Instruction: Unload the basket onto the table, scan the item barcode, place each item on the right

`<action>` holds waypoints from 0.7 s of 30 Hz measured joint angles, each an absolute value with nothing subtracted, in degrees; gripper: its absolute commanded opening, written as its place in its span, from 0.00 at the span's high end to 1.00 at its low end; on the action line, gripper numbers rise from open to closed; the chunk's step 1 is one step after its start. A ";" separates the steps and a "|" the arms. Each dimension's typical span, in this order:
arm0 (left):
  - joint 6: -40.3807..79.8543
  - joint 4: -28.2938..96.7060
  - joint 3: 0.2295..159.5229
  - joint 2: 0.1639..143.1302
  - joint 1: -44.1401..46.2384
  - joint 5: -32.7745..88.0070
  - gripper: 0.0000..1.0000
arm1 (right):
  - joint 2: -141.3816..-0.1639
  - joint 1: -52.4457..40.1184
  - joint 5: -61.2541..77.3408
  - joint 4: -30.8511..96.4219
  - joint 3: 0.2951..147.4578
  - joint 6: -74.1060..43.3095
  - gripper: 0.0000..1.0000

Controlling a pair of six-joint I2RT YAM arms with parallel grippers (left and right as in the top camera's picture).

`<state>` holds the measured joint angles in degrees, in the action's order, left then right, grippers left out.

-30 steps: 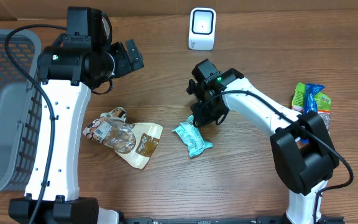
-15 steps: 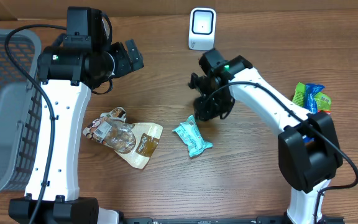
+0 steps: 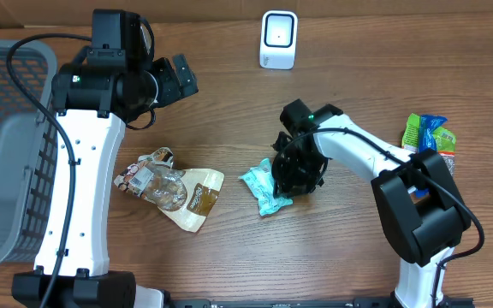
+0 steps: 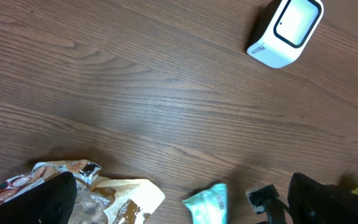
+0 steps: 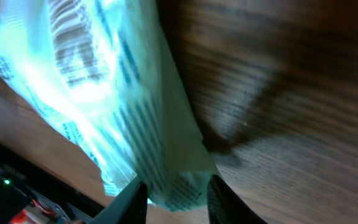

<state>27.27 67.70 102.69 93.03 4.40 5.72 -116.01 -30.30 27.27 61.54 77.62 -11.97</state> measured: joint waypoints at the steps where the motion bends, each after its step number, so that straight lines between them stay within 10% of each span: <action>1: 27.27 67.70 102.69 93.03 4.40 5.72 0.00 | -116.01 -30.41 26.63 61.56 77.49 -11.99 0.96; 17: 27.27 67.70 102.69 93.03 4.40 5.72 0.00 | -115.94 -27.05 -13.47 51.62 80.75 -0.30 0.96; 21: 27.27 67.70 102.69 93.03 4.40 5.74 0.00 | -116.11 -27.05 -20.69 52.34 87.53 1.37 0.48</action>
<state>27.27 67.70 102.69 93.03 4.40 5.74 -116.11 -27.05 -20.69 52.34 87.53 1.37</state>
